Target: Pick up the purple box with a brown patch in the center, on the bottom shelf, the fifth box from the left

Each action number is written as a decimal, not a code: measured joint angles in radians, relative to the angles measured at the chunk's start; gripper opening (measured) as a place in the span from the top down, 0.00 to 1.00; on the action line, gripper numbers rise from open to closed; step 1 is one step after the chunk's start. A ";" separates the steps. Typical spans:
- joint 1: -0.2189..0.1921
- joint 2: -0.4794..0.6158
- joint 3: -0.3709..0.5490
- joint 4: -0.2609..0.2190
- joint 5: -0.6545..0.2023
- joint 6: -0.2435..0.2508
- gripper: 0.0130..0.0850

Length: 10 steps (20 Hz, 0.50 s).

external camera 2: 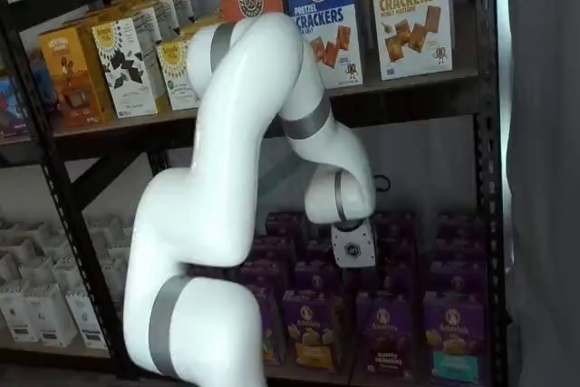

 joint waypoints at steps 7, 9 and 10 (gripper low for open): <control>-0.014 0.071 -0.091 0.041 0.016 -0.055 0.00; -0.019 0.095 -0.122 0.055 0.032 -0.073 0.00; -0.022 0.110 -0.140 0.062 0.041 -0.083 0.00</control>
